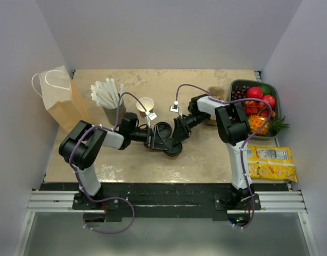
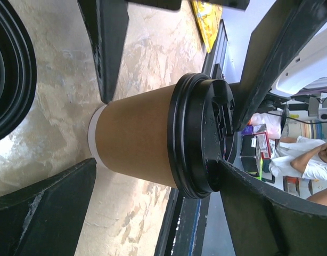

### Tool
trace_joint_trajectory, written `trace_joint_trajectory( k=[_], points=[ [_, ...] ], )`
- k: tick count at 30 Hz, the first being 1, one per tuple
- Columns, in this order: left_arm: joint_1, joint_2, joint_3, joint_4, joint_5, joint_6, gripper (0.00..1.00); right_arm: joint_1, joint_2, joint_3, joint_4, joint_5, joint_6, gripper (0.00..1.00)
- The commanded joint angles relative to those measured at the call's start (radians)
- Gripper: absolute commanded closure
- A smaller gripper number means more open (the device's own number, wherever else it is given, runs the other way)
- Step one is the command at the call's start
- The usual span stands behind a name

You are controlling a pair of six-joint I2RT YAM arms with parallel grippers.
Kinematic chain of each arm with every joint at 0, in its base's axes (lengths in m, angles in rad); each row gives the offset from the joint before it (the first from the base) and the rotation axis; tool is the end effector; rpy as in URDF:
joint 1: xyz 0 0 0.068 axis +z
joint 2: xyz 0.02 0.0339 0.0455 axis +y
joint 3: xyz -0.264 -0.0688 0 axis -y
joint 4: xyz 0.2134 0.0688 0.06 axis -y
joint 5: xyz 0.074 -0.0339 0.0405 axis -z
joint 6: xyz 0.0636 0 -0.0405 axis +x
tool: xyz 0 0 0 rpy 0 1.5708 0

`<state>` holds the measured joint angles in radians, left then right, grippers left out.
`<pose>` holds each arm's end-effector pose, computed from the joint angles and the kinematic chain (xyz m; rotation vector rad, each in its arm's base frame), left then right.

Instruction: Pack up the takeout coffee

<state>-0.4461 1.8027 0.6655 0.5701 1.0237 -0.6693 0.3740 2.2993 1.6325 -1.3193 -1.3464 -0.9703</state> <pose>0.2608 -0.1850 0.1445 0.4333 2.2850 -1.7048 0.3171 0.1911 0.1450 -1.1620 2.0986 1.9498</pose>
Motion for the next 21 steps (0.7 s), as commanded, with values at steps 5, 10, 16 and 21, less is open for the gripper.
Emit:
trace_joint_trajectory(
  k=[5, 10, 16, 21],
  points=[
    [0.000, 0.029, 0.029, -0.047, -0.053, 0.063, 0.02, -0.010, -0.123, -0.117, 0.302, 0.073, 0.331, 0.02],
    [0.000, 0.044, 0.031, -0.084, -0.077, 0.097, 0.02, -0.017, -0.101, -0.148, 0.407, 0.112, 0.418, 0.03],
    [-0.002, 0.089, 0.037, -0.107, -0.111, 0.137, 0.03, -0.021, -0.058, -0.180, 0.347, 0.102, 0.355, 0.06],
    [-0.002, 0.106, 0.032, -0.127, -0.145, 0.177, 0.03, -0.021, -0.047, -0.210, 0.368, 0.118, 0.360, 0.07]
  ],
)
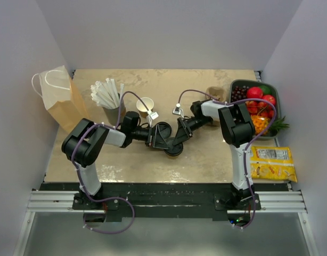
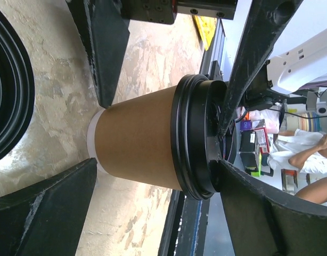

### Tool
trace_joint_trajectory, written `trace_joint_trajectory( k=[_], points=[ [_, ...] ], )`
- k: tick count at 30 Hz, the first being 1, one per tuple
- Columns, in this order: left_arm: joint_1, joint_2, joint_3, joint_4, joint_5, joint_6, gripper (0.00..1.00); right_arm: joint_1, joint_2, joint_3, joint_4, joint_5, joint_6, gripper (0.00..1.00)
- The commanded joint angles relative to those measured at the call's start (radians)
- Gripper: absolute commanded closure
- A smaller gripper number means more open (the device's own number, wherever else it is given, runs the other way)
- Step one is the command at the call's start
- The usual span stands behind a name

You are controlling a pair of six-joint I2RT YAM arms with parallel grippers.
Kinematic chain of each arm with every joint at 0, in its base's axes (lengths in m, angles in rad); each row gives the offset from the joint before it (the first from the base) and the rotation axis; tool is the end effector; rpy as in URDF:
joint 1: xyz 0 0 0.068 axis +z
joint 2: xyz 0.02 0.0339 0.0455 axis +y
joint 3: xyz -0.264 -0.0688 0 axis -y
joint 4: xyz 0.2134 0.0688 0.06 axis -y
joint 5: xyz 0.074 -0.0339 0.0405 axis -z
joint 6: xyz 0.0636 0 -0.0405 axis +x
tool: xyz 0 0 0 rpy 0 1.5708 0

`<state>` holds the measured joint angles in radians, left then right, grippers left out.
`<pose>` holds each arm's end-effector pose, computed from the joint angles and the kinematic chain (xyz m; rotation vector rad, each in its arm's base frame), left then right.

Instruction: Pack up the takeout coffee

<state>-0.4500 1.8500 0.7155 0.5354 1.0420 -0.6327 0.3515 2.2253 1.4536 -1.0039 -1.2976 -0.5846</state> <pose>0.2687 -0.1908 0.1394 0.4718 2.2934 -1.7118 0.3141 0.1804 0.1279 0.9436 -2.2938 -1.8920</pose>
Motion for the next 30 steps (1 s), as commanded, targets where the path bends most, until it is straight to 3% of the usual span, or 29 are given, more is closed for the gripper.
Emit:
trace_joint_trajectory(
  k=[1, 7, 11, 15, 20, 30],
  points=[
    [0.002, 0.061, -0.019, -0.094, -0.166, 0.148, 0.03, 0.000, 0.027, -0.038, 0.065, 0.075, -0.018, 0.07],
    [0.004, -0.012, 0.005, -0.069, -0.111, 0.162, 0.03, 0.001, 0.011, -0.036, 0.143, 0.092, 0.039, 0.07],
    [-0.009, -0.104, -0.014, 0.084, -0.013, 0.004, 0.00, 0.001, 0.008, -0.019, 0.137, 0.078, 0.037, 0.07],
    [-0.039, -0.149, -0.059, 0.133, 0.021, -0.045, 0.00, 0.001, 0.004, -0.012, 0.139, 0.075, 0.045, 0.07],
    [-0.087, -0.146, -0.050, -0.019, -0.048, 0.077, 0.00, 0.003, 0.002, -0.007, 0.151, 0.083, 0.062, 0.07],
    [-0.095, -0.034, 0.033, -0.097, -0.131, 0.122, 0.01, 0.001, 0.004, -0.009, 0.151, 0.081, 0.062, 0.07]
  ],
)
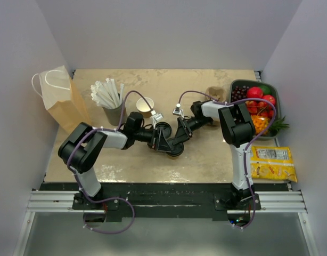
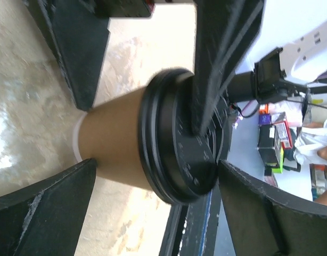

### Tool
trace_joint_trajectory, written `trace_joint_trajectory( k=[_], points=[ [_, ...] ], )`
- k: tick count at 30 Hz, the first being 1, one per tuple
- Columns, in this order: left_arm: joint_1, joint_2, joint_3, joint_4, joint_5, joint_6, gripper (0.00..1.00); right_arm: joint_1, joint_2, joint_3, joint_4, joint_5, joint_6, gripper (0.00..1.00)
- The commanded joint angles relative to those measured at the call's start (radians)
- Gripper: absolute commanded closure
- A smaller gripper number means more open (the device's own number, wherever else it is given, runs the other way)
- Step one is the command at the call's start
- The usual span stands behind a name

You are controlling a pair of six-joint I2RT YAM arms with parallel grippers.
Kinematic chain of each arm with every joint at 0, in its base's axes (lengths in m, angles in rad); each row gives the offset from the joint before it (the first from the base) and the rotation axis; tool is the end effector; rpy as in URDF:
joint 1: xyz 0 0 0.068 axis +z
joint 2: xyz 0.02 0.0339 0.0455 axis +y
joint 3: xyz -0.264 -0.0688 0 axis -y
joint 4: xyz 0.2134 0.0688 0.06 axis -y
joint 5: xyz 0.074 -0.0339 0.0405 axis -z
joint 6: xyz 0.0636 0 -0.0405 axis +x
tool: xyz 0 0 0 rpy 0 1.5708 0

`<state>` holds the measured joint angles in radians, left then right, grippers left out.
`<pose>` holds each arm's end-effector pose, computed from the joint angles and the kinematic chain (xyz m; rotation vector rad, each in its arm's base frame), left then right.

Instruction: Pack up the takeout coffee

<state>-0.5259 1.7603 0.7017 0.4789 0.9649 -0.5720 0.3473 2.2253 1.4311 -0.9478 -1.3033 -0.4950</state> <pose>0.2495 -0.2053 0.1558 0.5832 2.2575 -1.6351 0.3154 0.1794 0.1233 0.8561 -2.3039 -1.8813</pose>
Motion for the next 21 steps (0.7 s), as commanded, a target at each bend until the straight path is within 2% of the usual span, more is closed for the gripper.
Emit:
trace_joint_trajectory(
  k=[1, 8, 15, 21],
  points=[
    [-0.019, 0.071, 0.054, -0.043, -0.055, 0.063, 0.01, 0.005, 0.002, 0.011, 0.093, 0.090, -0.030, 0.07],
    [-0.022, 0.096, 0.067, -0.169, -0.149, 0.185, 0.03, 0.007, 0.013, -0.008, 0.104, 0.085, -0.028, 0.07],
    [-0.028, 0.119, 0.053, -0.214, -0.273, 0.256, 0.04, 0.007, 0.013, -0.018, 0.132, 0.102, -0.027, 0.07],
    [-0.028, 0.088, 0.081, -0.223, -0.249, 0.294, 0.04, 0.005, 0.002, -0.011, 0.143, 0.075, -0.025, 0.07]
  ],
)
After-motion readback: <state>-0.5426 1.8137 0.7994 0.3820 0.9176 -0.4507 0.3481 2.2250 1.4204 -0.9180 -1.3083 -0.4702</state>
